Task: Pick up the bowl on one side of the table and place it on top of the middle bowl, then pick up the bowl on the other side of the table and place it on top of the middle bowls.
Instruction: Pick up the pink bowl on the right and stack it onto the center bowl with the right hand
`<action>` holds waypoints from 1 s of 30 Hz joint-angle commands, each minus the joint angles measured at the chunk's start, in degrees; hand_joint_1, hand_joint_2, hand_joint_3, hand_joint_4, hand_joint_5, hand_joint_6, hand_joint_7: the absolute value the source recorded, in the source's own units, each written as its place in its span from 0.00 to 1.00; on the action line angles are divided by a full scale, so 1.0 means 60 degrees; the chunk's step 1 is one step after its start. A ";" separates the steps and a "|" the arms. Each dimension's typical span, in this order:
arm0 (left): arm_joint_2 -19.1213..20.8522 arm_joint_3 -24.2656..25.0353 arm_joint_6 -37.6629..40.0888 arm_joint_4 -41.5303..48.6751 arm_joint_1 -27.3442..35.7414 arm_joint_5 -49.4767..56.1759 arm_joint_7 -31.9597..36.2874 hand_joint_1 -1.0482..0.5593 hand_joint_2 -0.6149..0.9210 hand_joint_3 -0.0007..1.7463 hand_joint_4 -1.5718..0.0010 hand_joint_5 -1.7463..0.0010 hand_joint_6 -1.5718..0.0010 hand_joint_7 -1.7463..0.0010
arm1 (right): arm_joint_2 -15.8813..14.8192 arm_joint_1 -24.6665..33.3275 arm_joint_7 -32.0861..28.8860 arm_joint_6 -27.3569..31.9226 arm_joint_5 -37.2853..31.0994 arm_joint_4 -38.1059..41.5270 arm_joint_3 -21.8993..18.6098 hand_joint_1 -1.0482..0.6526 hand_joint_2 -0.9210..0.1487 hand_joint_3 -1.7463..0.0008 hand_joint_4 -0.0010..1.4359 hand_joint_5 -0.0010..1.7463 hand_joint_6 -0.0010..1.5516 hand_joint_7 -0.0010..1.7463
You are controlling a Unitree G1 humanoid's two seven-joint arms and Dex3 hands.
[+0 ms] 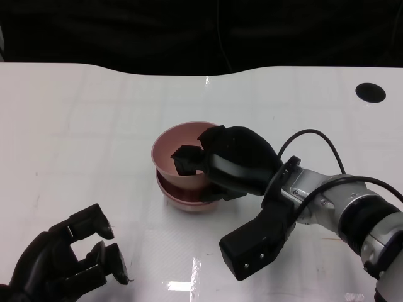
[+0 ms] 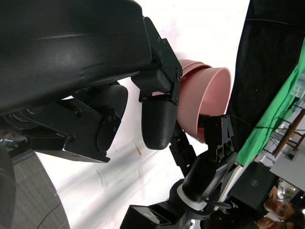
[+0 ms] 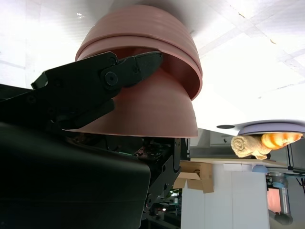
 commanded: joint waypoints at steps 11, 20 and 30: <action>0.0145 0.0104 0.0067 0.0023 -0.0050 0.0059 0.0122 0.69 0.89 0.80 0.48 0.00 0.56 0.00 | -0.0204 -0.0171 0.0093 -0.0071 0.0002 -0.0074 0.0044 0.47 0.00 0.95 0.57 1.00 0.34 1.00; 0.0238 0.0165 -0.0118 0.0376 -0.0176 -0.0001 -0.0240 0.69 0.89 0.80 0.48 0.00 0.57 0.00 | -0.0531 -0.0113 0.0069 -0.0307 0.0081 -0.0469 -0.0079 0.47 0.00 0.93 0.58 1.00 0.39 0.88; 0.0235 0.0168 -0.0189 0.0397 -0.0165 0.0088 -0.0258 0.69 0.90 0.79 0.49 0.00 0.57 0.00 | -0.0798 0.0095 -0.0008 -0.0312 0.0024 -0.0939 -0.0048 0.47 0.00 0.94 0.58 1.00 0.41 0.85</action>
